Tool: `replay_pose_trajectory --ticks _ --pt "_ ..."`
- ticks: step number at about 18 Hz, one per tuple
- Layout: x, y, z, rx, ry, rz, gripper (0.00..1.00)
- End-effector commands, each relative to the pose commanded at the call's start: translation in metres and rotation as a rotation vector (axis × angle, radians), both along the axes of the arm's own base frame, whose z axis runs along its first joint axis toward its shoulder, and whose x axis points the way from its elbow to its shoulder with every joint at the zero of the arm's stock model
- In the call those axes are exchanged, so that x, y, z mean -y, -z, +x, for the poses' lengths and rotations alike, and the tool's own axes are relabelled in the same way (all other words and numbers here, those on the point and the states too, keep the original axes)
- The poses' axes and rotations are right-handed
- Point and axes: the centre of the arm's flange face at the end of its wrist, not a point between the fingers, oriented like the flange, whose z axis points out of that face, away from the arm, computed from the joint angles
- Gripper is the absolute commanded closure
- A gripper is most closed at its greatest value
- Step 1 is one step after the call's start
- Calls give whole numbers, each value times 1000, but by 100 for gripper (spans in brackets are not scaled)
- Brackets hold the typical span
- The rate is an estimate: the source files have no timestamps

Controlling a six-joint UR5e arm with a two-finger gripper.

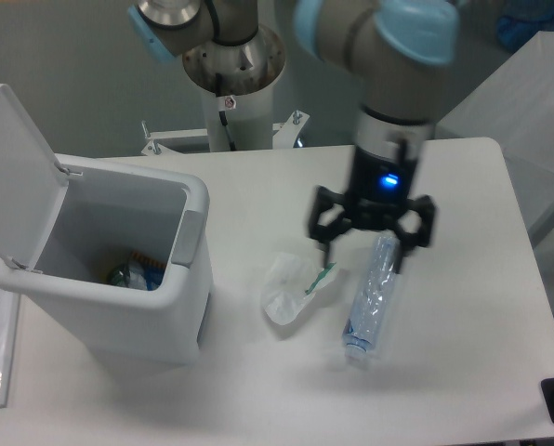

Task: Open the trash can

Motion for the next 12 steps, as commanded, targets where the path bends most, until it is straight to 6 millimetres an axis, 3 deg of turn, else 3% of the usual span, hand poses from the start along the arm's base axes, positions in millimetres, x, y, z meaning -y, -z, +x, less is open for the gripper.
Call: replay_pose_trajectory --ticks 4,7,12 --pt "7 54 -22 -73 159 -236 0" --pt "9 58 -23 -122 282 -303 0" --pt "12 64 -25 -123 312 -358 0"
